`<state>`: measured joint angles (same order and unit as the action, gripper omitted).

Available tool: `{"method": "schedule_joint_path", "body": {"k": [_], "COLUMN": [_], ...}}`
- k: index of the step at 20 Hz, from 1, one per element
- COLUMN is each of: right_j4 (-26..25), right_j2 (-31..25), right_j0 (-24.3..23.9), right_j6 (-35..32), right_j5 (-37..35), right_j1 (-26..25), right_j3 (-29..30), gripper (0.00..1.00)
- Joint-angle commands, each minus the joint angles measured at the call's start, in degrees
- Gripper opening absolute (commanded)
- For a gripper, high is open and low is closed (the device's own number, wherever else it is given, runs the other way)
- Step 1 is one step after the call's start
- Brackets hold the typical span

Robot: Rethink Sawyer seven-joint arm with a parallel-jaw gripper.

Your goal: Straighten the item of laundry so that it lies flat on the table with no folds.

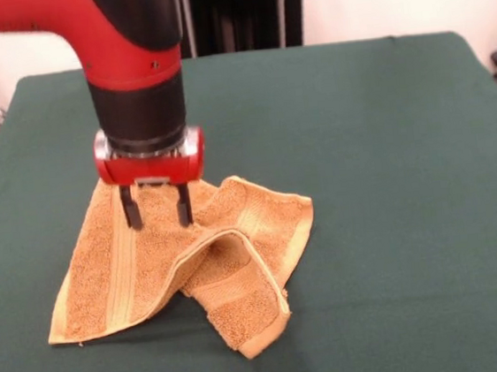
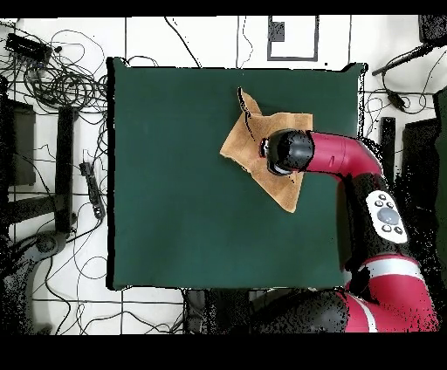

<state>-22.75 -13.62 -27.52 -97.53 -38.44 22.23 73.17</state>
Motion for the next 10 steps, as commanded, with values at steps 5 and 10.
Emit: {"method": "schedule_joint_path", "body": {"k": [5,10], "right_j4": [-7.71,-8.27], "right_j2": [-2.41,-2.40], "right_j0": [0.66,0.33], "right_j6": [3.30,3.13], "right_j5": [10.84,11.96], "right_j1": [-15.25,-17.06], "right_j3": [-7.66,-9.30], "gripper": [1.00,1.00]}}
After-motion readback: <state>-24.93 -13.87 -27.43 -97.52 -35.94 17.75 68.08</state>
